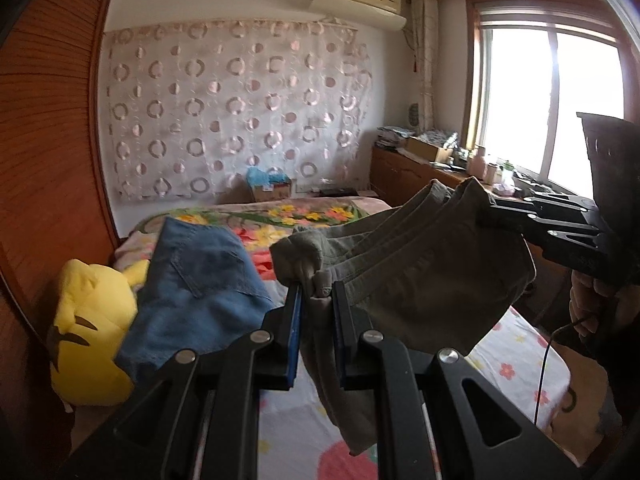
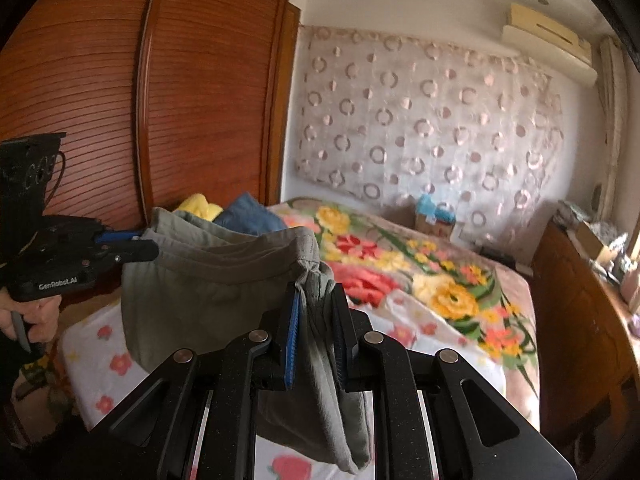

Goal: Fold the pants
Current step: 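Close both grippers on the folded edge and lift the pants up, then carry the pants with both grippers toward the denim stack by the plush toy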

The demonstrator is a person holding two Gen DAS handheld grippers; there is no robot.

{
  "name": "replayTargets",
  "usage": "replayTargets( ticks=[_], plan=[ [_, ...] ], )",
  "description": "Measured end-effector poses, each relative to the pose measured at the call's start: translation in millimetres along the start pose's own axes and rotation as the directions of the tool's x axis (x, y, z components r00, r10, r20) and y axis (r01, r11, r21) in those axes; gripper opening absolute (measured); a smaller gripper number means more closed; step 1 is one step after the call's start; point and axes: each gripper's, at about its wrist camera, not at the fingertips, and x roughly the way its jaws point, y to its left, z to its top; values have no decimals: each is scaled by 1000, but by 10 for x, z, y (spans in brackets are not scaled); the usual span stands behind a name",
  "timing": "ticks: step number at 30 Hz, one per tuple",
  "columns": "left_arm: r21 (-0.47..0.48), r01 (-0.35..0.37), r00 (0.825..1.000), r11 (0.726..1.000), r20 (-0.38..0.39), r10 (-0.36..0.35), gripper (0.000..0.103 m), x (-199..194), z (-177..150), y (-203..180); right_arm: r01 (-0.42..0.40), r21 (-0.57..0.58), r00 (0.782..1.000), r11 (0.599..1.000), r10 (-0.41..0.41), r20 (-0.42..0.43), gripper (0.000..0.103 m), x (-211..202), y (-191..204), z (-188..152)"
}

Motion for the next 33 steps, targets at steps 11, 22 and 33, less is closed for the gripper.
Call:
replayTargets(
  ticks=[11, 22, 33],
  plan=[
    [-29, -81, 997, 996, -7, 81, 11, 316, 77, 425, -48, -4, 999, 999, 48, 12, 12, 827, -10, 284],
    [-122, -177, 984, 977, 11, 179, 11, 460, -31, 815, -150, -52, 988, 987, 151, 23, 12, 1683, 118, 635],
    [-181, -276, 960, 944, -5, 279, 11, 521, -276, 1026, -239, -100, 971, 966, 239, -13, 12, 2483, 493, 815]
  ],
)
